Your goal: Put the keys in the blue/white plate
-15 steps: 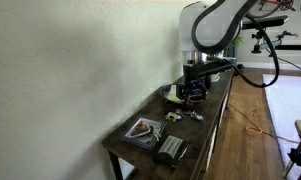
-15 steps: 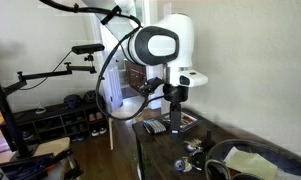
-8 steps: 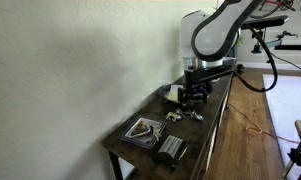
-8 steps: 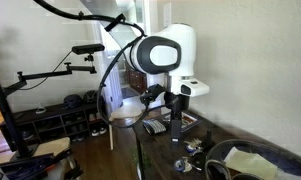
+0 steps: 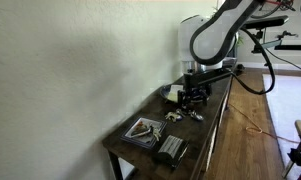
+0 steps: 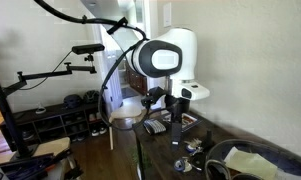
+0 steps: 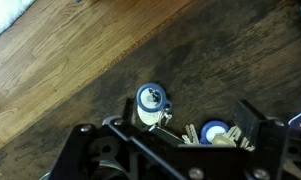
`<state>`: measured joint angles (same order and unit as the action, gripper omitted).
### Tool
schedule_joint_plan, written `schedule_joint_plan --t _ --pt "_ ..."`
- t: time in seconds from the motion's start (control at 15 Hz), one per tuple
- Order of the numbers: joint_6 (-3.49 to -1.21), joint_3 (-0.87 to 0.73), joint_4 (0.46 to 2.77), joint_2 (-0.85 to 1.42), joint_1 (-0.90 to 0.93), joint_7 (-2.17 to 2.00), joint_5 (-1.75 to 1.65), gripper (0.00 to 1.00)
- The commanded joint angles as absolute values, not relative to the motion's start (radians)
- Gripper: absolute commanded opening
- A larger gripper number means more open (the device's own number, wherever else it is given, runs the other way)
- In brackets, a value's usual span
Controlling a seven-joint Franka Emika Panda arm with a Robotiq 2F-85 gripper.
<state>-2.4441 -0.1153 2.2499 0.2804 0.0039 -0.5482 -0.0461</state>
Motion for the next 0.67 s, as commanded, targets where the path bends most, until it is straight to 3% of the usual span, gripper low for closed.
schedule_joint_plan --t 0.0,0.6 --pt "-2.465 -0.130 2.224 0.321 0.003 -0.546 -0.033 1.00" --pt "-2.488 -0.150 2.172 0.405 -0.018 -0.522 0.028 1.00"
